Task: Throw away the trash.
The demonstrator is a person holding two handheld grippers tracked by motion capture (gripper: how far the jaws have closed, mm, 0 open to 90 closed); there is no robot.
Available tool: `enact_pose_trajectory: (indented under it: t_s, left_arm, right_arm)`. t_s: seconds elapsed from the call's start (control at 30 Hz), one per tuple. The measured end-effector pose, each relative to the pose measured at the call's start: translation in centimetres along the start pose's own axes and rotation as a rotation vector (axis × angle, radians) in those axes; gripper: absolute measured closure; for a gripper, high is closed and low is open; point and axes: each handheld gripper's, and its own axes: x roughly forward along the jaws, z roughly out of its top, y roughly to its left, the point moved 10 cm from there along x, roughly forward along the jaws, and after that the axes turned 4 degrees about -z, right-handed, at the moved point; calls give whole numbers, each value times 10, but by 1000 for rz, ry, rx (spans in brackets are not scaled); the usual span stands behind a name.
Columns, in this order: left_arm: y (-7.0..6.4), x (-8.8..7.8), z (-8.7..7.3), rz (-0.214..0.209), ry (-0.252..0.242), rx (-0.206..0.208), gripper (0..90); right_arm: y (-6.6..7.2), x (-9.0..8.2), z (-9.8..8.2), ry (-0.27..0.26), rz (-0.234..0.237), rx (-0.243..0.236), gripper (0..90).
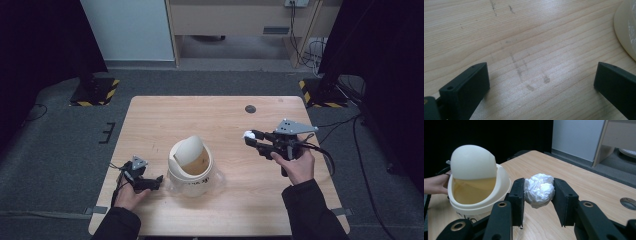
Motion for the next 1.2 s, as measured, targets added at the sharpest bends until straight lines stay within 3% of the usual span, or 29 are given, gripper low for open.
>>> enact_pose_trajectory:
  t_s: [0.6, 1.2]
  left_arm:
    - [0, 0, 0, 1, 0, 0, 0]
    - [0, 0, 0, 1, 0, 0, 0]
  right_arm:
    - [20, -4, 18, -53, 56, -6, 634]
    - [65, 17, 25, -40, 164, -40, 633]
